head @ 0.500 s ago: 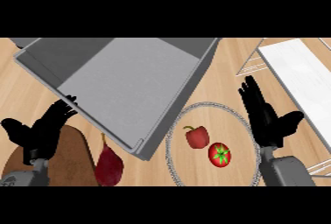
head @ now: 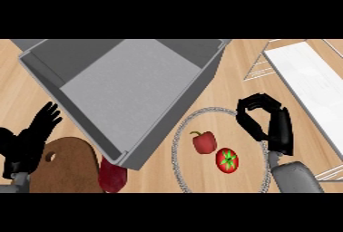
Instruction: Pick the tomato from the placemat and place it in the tiered shelf
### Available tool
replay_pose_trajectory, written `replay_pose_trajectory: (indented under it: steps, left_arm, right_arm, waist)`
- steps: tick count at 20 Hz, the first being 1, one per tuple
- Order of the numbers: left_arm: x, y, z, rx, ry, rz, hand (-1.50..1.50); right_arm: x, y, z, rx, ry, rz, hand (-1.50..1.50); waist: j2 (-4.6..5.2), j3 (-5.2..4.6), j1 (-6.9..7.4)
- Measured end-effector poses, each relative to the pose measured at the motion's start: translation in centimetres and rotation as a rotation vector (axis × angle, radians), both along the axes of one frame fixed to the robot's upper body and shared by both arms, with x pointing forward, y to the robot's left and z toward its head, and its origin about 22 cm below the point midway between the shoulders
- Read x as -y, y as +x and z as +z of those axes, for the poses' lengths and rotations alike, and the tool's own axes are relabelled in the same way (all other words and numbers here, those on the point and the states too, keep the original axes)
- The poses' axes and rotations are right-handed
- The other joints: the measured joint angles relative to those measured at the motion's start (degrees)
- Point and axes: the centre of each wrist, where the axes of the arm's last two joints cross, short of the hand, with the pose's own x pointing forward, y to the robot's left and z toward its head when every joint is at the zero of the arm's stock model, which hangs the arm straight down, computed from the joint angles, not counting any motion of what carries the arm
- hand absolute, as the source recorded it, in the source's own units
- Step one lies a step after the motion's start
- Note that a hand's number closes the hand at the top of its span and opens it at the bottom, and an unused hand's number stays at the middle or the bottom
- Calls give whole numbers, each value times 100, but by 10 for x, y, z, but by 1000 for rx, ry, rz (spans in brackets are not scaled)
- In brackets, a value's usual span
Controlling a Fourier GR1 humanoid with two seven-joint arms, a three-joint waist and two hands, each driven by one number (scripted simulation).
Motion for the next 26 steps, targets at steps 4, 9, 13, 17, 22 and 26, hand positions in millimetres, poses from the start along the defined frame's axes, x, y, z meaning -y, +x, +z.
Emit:
replay_pose_trajectory:
  steps: [4, 9, 13, 17, 22, 26]
  left_arm:
    - [-1, -4, 0, -18, 5, -23, 0]
    - [-2, -7, 2, -22, 8, -34, 0]
    - [-10, -11, 5, -19, 20, -27, 0]
    - [-12, -15, 5, -25, 21, -24, 0]
    - [-8, -14, 5, -18, 20, -34, 0]
    - [-6, -13, 6, -17, 15, -50, 0]
  right_arm:
    - [-53, -35, -26, 40, -73, -78, -150]
    - [-101, -64, -36, 7, -160, -117, -150]
    - [-96, -77, -43, -86, -303, -174, -150]
    - [-94, -85, -40, -229, -439, -206, -150]
    - [-106, -92, -28, -475, -624, -156, -150]
    - [-120, -93, -7, -637, -772, -115, -150]
  waist:
    - [-12, 27, 42]
    - [-16, 30, 58]
    - [-43, 12, -14]
    - [-59, 2, -39]
    - [-39, 1, 31]
    - [-13, 17, 89]
